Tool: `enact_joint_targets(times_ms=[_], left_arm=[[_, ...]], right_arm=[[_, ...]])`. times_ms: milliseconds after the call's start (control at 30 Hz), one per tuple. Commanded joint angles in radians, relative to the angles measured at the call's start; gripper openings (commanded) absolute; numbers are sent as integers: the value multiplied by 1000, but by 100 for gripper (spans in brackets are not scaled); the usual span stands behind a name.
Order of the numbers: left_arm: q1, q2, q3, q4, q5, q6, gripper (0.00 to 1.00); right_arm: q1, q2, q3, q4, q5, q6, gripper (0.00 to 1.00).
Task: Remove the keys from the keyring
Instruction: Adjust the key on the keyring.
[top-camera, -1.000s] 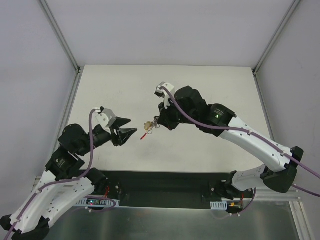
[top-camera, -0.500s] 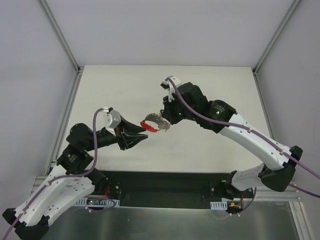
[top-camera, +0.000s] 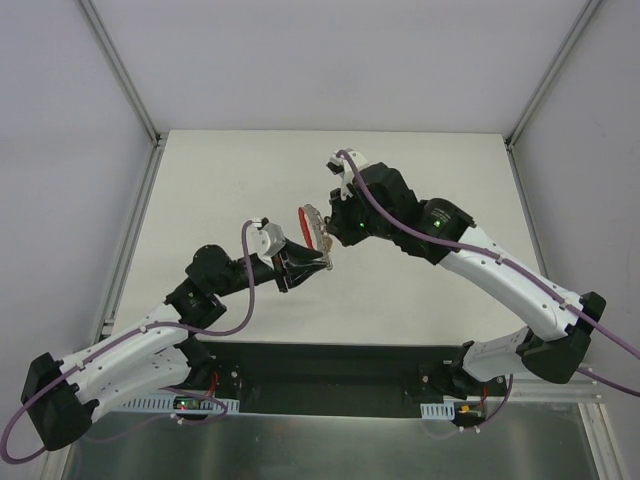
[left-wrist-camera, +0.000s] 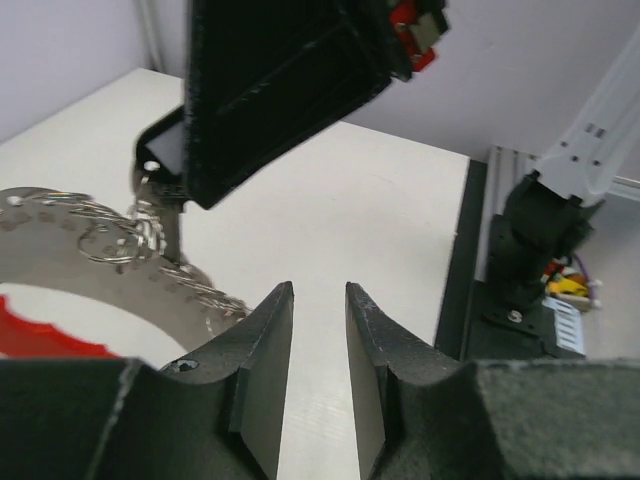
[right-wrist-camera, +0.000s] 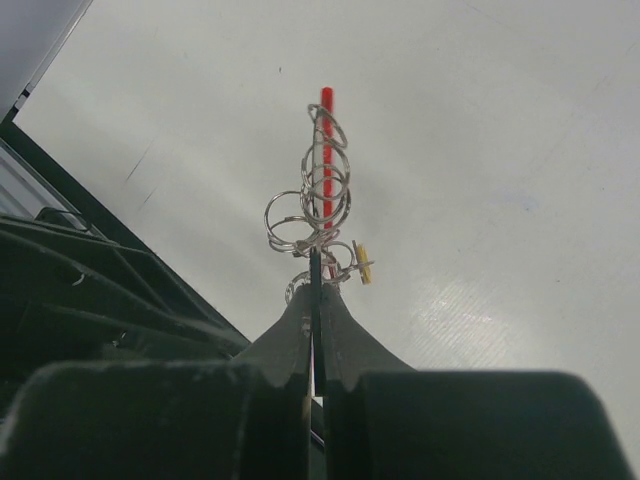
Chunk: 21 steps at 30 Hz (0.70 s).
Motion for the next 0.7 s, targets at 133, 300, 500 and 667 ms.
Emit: enact_joint_targets(times_ms=[133,300,500,667], left_arm=[[-7,69,0,219,-261,160,30],[-5,96,-14,257,-286,225,30],[-7,79,-35,262,-160,331,30],[-7,59,-43,253,-77,357,31]], right_arm=[[-4,-44,15,36,-25,34,1],[-3,-60,-3,54,-53,40,1],[-4,-72,-15,65,-82,26,1],[-4,-93,-32,79,-143,2,1]])
